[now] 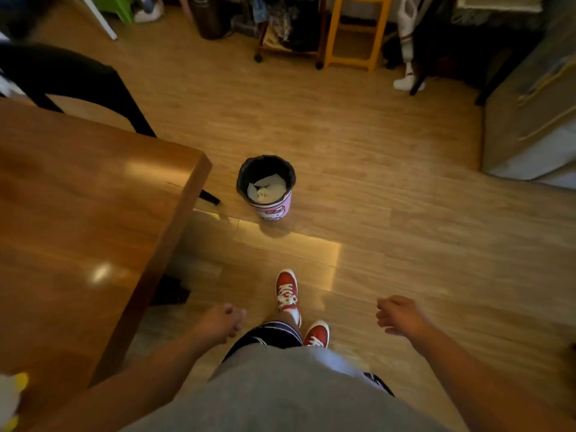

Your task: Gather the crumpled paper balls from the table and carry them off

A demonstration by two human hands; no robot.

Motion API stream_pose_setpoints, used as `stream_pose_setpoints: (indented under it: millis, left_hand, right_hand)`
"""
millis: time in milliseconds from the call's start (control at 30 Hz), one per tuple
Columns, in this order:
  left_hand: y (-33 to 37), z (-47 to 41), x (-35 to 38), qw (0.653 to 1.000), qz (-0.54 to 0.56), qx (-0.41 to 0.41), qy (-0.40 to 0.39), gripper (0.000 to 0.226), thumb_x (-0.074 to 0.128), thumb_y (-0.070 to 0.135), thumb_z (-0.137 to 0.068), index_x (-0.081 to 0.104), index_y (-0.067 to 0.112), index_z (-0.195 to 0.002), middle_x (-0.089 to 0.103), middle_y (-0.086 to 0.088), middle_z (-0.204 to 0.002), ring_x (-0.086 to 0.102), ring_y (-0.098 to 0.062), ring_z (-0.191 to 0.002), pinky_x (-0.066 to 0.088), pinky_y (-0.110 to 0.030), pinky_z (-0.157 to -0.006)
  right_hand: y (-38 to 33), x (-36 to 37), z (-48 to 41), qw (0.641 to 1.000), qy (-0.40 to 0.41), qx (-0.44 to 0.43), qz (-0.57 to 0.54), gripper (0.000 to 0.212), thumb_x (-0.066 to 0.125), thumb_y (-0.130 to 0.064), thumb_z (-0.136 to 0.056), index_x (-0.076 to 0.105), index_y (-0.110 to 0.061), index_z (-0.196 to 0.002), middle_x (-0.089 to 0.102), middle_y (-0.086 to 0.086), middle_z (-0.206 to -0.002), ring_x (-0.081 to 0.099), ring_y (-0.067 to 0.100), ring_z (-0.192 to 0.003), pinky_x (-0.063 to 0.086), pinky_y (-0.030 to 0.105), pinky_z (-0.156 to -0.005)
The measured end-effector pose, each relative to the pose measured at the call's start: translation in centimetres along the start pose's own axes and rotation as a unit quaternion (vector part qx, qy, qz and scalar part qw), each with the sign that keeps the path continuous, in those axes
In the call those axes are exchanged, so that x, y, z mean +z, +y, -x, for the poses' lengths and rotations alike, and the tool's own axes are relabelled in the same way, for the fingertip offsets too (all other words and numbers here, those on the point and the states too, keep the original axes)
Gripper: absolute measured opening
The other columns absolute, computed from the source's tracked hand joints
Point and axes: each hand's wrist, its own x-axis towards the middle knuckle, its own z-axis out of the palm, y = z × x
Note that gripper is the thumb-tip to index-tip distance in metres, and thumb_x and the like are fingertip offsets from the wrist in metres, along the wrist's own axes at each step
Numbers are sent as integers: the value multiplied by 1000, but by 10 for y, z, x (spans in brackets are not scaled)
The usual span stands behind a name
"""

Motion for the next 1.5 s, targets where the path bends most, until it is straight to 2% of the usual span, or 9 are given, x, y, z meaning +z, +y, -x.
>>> stream_pose_setpoints:
  millis: [300,433,533,667,933,1033,1167,1267,1500]
  left_hand:
    - [106,-83,-37,999,-14,-28,-20,36,47,29,-99,53,-1,-118,58,-13,-93,51,-20,-75,39,-28,-62]
    - [175,-114,-59,999,-19,-23,-12,40,48,29,-99,47,0,-128,62,-19,-105,55,-25,-85,43,-29,-68]
    - [230,-130,-70,1000,-19,-8,-12,37,50,27,-98,51,0,-123,59,-16,-98,54,-25,-85,43,-31,-72]
    - [307,-149,-72,999,-15,28,-23,18,50,27,-97,54,12,-106,61,-11,-95,55,-19,-77,42,-27,-64]
    - [482,-215,-54,996,-4,78,-38,23,54,39,-94,61,19,-84,67,-4,-86,66,-22,-80,50,-34,-64]
    - [534,-234,-54,996,16,80,-26,24,54,41,-95,63,19,-90,69,-3,-90,67,-19,-83,50,-32,-64]
    - [566,-246,-63,996,34,80,-16,30,54,42,-90,62,15,-80,66,-3,-72,60,-20,-70,45,-34,-62]
    - [565,-254,-77,996,81,36,31,21,56,32,-88,60,15,-78,65,-6,-73,60,-23,-68,45,-32,-59]
    - [530,-288,-119,970,218,-79,75,26,56,25,-93,53,10,-72,57,-8,-65,50,-22,-55,36,-31,-53]
  right_hand:
    - [-139,-36,-83,1000,4,-22,-5,18,60,-26,-92,62,-10,-87,62,9,-72,58,19,-59,44,27,-55]
    - [-186,-67,-106,1000,13,-14,0,19,58,-24,-94,60,-6,-89,60,12,-75,55,20,-61,42,28,-55]
    - [-208,-93,-117,1000,29,-3,9,18,58,-21,-95,59,-4,-88,58,14,-75,53,21,-60,39,28,-55]
    - [-228,-134,-135,999,46,22,8,18,57,-19,-95,57,-4,-85,56,14,-75,51,22,-60,38,28,-55]
    - [-269,-235,-219,995,54,71,44,24,63,-23,-91,59,-7,-73,61,11,-67,55,24,-58,41,30,-57]
    - [-303,-270,-257,992,49,77,85,27,63,-19,-90,57,-6,-67,57,13,-61,53,24,-57,39,31,-56]
    - [-382,-295,-300,989,25,53,136,28,62,-16,-91,56,-5,-65,57,14,-60,52,24,-53,38,29,-52]
    - [-462,-293,-327,977,-20,3,214,26,60,-22,-92,60,-5,-71,62,15,-67,58,26,-61,44,31,-58]
    - [-647,-212,-391,925,-108,-117,344,28,58,-28,-92,66,-2,-84,69,16,-77,65,29,-72,50,35,-68]
